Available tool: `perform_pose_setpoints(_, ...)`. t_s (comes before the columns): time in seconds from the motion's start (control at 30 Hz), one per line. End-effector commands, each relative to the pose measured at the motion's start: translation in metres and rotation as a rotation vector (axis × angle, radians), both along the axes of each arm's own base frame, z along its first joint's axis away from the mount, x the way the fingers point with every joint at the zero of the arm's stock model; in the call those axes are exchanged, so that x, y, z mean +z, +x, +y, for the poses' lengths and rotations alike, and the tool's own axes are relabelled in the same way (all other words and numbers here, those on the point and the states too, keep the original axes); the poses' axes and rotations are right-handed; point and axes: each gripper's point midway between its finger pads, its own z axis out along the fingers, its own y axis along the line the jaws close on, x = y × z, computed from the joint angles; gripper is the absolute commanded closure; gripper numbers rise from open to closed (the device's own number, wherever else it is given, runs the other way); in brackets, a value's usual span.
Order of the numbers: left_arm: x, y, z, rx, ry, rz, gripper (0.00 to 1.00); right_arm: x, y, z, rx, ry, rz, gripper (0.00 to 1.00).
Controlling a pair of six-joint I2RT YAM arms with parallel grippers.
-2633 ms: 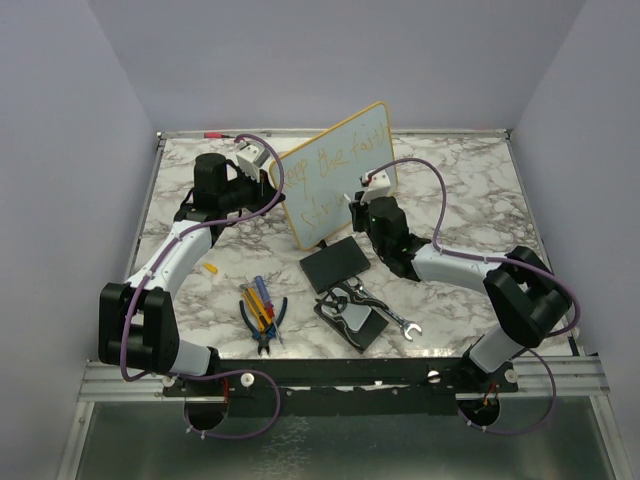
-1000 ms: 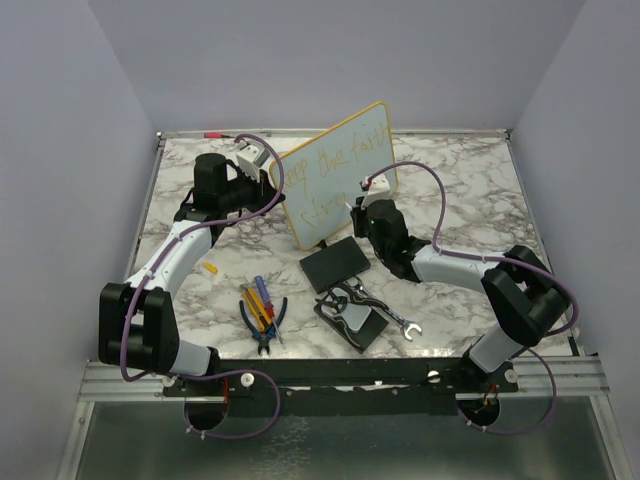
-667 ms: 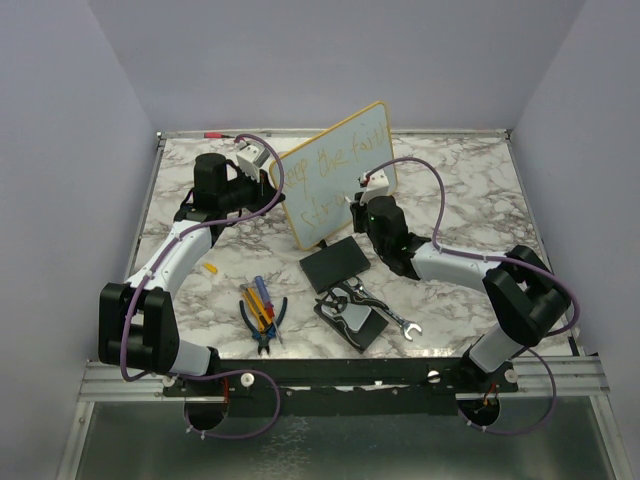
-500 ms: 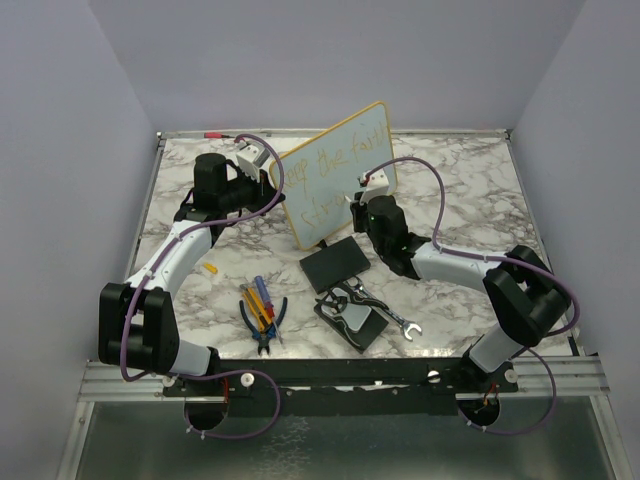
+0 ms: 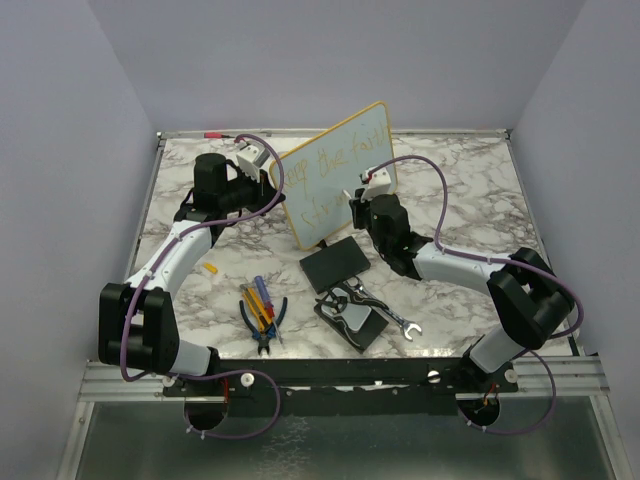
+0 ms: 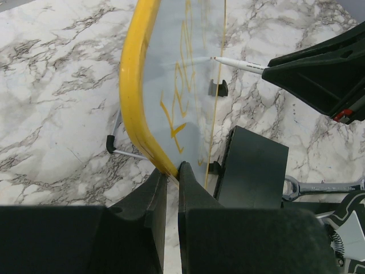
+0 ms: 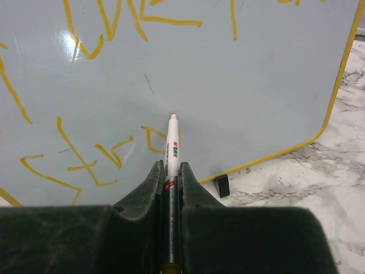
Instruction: Write a sentence on the whiteboard
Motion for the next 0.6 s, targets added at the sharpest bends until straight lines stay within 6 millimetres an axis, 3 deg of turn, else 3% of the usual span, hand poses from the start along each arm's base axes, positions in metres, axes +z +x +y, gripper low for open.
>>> perform_pose_setpoints(0.0, -0.041, -0.027, -0.006, -0.054, 0.046, 0.142, 1.0, 0.016, 0.011, -0.007, -0.048, 0.014, -0.047, 0.99)
perform_pose_setpoints(0.57, -0.041, -0.027, -0.006, -0.056, 0.047, 0.142, 1.0, -0.006, 0.016, -0.015, -0.061, 0.008, -0.003, 0.99)
